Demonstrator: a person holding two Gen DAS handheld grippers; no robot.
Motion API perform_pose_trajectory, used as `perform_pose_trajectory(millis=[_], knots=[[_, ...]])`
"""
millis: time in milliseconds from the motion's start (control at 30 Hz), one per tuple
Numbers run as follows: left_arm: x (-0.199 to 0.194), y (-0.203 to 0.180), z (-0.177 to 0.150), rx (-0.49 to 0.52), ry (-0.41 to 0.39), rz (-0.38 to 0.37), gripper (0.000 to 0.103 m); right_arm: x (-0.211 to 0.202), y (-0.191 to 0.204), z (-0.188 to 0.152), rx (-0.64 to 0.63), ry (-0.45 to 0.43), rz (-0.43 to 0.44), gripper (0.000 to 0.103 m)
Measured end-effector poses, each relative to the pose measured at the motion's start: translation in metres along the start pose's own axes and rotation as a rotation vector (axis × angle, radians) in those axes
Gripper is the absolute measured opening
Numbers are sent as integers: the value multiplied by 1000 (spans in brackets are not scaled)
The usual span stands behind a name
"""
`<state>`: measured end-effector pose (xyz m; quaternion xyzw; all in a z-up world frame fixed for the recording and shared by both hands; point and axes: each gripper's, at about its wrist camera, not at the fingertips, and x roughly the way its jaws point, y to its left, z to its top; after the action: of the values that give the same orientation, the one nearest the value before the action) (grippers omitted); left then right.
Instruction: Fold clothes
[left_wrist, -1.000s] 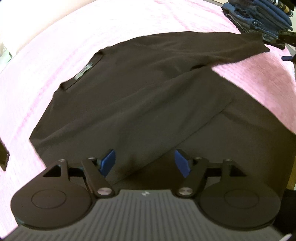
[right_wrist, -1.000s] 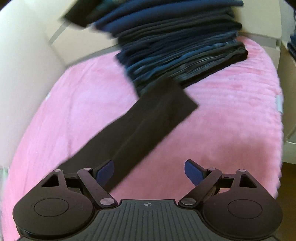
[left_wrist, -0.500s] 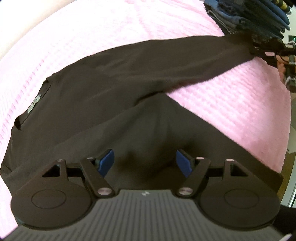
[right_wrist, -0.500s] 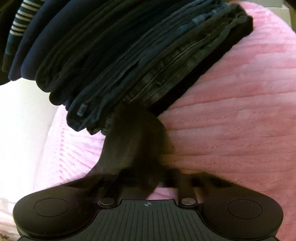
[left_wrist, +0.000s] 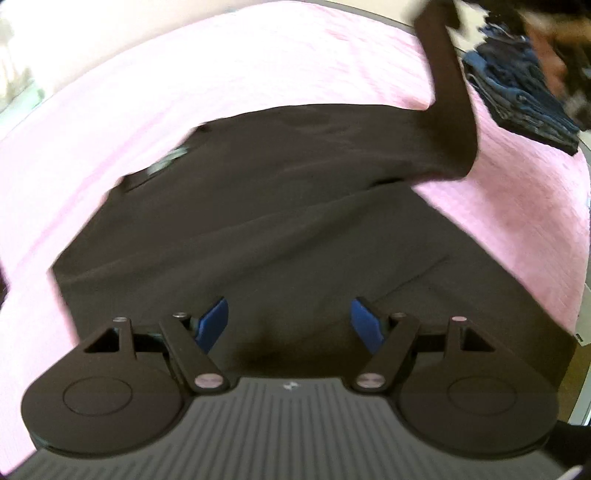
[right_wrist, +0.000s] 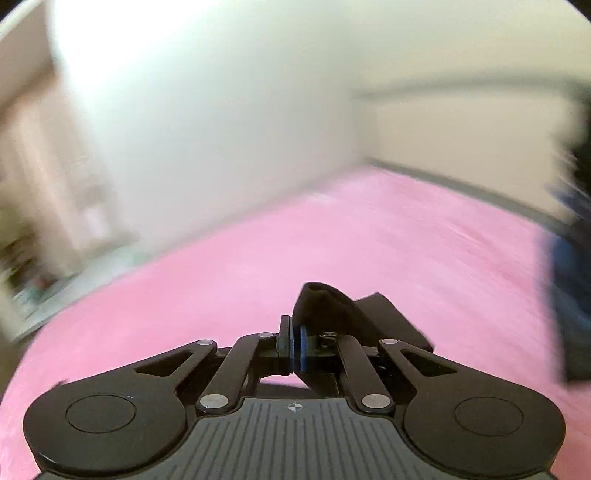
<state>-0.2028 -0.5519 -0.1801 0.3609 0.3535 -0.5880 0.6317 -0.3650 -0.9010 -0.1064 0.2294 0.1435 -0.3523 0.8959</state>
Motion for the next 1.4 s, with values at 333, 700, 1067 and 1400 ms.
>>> perform_pose_trajectory(millis=[333,700,1067,1400], knots=[[-59,168,-87,-192,-4,142,70,116,264,-135,-234,229,252,100],[30,234,-34,-328,-66,18,61,73,154,-157,-193,460,-42,101],[151,256,46,-320,-15,-23,28,38,35,-162,-133,503,-266,101],[133,248,64,-291,-57,9,2,55,0,-168,-94,512,-305,101]])
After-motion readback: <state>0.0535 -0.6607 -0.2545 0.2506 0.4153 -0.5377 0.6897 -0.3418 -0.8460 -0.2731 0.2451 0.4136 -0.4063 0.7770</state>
